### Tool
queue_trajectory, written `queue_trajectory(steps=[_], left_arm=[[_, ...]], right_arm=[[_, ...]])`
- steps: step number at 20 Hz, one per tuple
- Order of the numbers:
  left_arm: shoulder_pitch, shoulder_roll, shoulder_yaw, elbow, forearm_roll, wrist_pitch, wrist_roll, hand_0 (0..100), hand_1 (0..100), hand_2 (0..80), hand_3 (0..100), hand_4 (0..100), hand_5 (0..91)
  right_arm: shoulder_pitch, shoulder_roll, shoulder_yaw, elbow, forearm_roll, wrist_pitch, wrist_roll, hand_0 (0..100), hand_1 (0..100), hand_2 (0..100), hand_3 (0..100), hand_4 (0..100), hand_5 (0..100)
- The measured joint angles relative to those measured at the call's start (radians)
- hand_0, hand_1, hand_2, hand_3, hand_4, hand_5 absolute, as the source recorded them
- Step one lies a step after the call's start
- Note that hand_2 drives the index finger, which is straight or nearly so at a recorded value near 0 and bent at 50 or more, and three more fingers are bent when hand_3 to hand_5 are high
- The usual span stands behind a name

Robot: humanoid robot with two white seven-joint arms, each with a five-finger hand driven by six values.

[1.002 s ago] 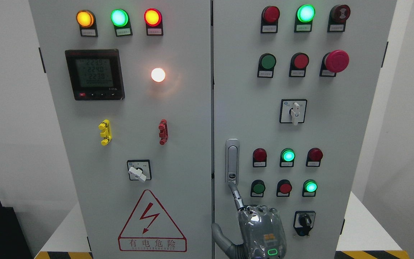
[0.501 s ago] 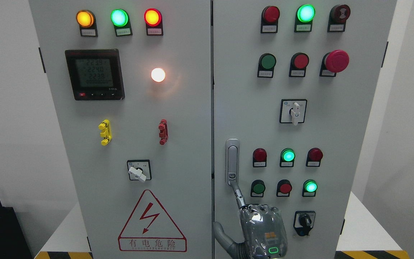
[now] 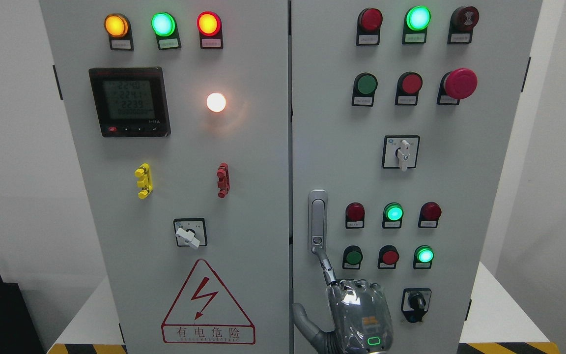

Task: Release door handle

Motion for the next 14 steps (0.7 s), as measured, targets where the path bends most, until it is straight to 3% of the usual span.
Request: queue_trajectory(steps=[14], left_arm=[[0.0,0.0,0.0,0.0,0.0,0.0,0.0,12,39,0.0,0,0,0.0]], right_arm=[[0.003,0.0,-0.001,0.001,0.001,0.0,0.036,31,25,0,100,100,100]])
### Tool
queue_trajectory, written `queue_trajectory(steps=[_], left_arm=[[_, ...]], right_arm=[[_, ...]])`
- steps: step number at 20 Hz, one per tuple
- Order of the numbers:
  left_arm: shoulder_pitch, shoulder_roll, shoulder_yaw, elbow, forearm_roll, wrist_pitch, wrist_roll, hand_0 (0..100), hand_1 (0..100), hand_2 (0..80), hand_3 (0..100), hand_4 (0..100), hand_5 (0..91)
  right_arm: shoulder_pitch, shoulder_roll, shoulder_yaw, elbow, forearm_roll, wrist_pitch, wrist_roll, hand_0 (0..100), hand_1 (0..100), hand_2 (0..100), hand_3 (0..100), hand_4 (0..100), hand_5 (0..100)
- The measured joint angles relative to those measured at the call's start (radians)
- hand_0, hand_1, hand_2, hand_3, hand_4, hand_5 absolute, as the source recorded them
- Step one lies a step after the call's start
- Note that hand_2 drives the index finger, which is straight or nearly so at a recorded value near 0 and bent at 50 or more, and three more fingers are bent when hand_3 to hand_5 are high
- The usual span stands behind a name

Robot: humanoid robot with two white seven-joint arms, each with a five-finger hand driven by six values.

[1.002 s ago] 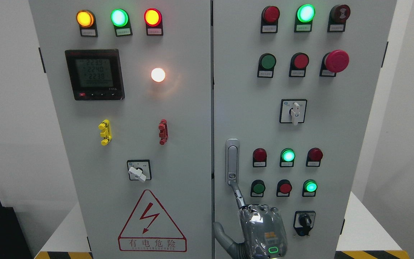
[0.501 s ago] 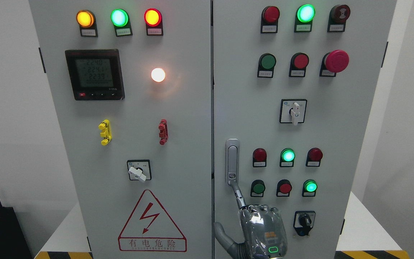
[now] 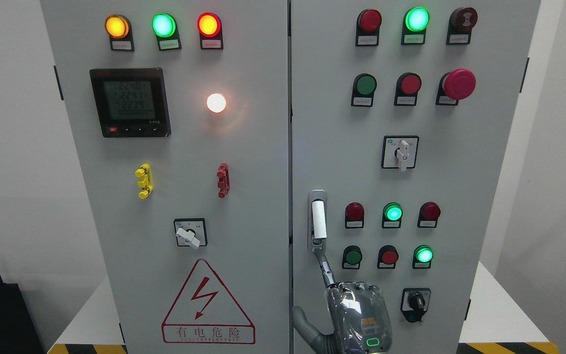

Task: Release door handle

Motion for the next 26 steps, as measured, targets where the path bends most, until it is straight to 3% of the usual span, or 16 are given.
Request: queue_trajectory(steps=[11,26], left_arm=[[0.0,0.0,0.0,0.0,0.0,0.003,0.0,12,39,0.0,0,0,0.0],[0.0,0.0,0.0,0.0,0.0,0.0,0.0,12,39,0.0,0,0,0.0]], right_arm=[[-0.021,0.0,-0.003,-0.004,-0.002,0.0,0.002,31,25,0,100,100,100],[0.017,-0.001,-0.004,-0.033,-0.008,0.003,-0.001,32,24,0,100,100,100]])
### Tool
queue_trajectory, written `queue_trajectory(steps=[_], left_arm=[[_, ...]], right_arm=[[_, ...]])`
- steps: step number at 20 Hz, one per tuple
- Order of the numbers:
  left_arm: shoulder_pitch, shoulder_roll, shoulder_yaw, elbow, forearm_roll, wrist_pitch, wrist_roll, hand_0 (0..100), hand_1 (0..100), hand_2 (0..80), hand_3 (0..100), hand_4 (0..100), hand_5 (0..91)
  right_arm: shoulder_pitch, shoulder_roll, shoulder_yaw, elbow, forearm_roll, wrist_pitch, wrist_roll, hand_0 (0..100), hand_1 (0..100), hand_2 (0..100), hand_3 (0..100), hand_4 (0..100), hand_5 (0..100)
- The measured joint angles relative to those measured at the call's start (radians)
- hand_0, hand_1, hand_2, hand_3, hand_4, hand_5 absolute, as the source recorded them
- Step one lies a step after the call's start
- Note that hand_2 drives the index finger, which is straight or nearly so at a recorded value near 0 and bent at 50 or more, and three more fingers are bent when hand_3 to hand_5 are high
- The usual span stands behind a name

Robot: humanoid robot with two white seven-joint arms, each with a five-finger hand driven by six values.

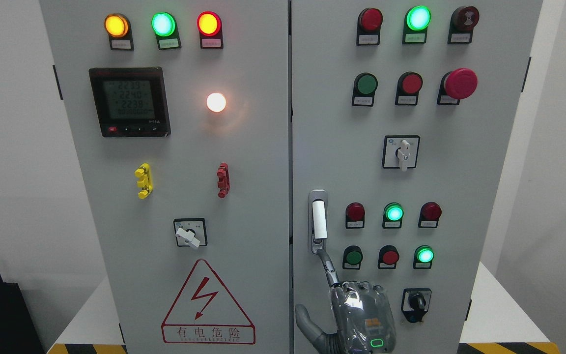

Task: Release door handle

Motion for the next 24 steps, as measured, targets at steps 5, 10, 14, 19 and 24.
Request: queue_trajectory(steps=[5,10,14,19,24], left_arm=[[0.0,0.0,0.0,0.0,0.0,0.0,0.0,12,39,0.0,0,0,0.0],[0.0,0.0,0.0,0.0,0.0,0.0,0.0,12,39,0.0,0,0,0.0],[0.0,0.0,0.0,0.0,0.0,0.0,0.0,12,39,0.0,0,0,0.0],[0.0,0.0,0.0,0.0,0.0,0.0,0.0,12,39,0.0,0,0,0.0],[0.0,0.0,0.0,0.0,0.0,0.0,0.0,12,39,0.0,0,0,0.0]], right_arm=[[0.007,-0.001,0.0,-0.02,-0.003,-0.009,-0.005,33,24,0,100,100,100],[0.029,-0.001,0.0,-0.049,-0.004,-0.018,-0.023,40,26,31,100,93,99],[0.068,0.001,-0.007,-0.08,-0.006,-0.029,-0.085,51,15,65,100,88,94],[0.067,0.006,-0.023,-0.108,-0.009,-0.03,-0.08,41,4,86,100,91,93],[0.006,0.009,-0.032,-0.113,-0.006,-0.016,-0.011,39,0,91,100,98,94]])
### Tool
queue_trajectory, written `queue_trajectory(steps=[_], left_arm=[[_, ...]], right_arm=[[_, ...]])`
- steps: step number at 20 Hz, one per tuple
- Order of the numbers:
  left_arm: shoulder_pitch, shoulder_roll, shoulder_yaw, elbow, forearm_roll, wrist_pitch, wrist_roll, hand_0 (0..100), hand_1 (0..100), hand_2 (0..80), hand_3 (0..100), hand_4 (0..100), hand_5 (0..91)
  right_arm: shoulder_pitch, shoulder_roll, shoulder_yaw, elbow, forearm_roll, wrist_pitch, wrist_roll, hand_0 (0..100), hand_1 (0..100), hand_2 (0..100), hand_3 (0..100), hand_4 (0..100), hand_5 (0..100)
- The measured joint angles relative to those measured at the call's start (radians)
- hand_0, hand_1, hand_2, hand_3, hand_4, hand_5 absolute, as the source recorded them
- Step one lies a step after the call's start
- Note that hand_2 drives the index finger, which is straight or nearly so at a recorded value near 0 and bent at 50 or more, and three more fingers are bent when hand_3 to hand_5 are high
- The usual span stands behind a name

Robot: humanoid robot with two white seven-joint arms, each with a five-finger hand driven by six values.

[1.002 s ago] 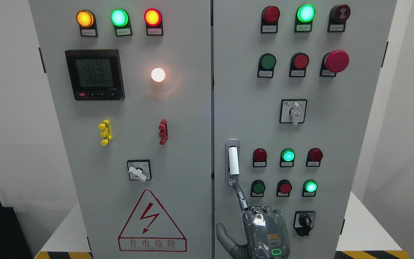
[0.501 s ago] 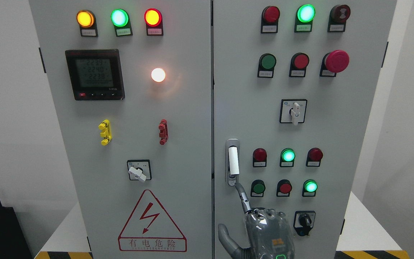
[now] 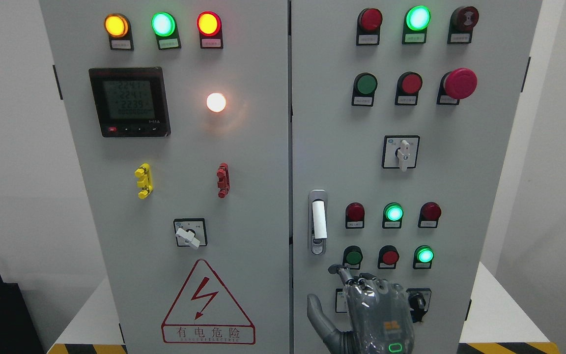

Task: Release door handle

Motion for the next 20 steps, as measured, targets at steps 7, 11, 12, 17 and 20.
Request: queue_trajectory(steps=[7,11,12,17,20], left_arm=[[0.0,0.0,0.0,0.0,0.0,0.0,0.0,12,39,0.0,0,0,0.0],[0.0,0.0,0.0,0.0,0.0,0.0,0.0,12,39,0.0,0,0,0.0],[0.0,0.0,0.0,0.0,0.0,0.0,0.0,12,39,0.0,0,0,0.0],[0.0,0.0,0.0,0.0,0.0,0.0,0.0,12,39,0.0,0,0,0.0],[0.001,0.0,0.0,0.0,0.0,0.0,0.0,12,39,0.0,0,0,0.0]], right_arm=[[-0.055,0.003,-0.006,0.003,0.004,0.041,0.062,32,0,96,100,100,95],[-0.074,0.004,-0.007,0.005,0.008,0.048,0.094,32,0,97,100,100,95],[-0.079,0.004,-0.007,0.006,0.009,0.052,0.099,31,0,97,100,100,95],[-0.106,0.006,-0.007,0.018,0.012,0.076,0.125,31,0,98,100,100,95],[-0.122,0.008,-0.006,0.026,0.015,0.083,0.139,32,0,98,100,100,95]])
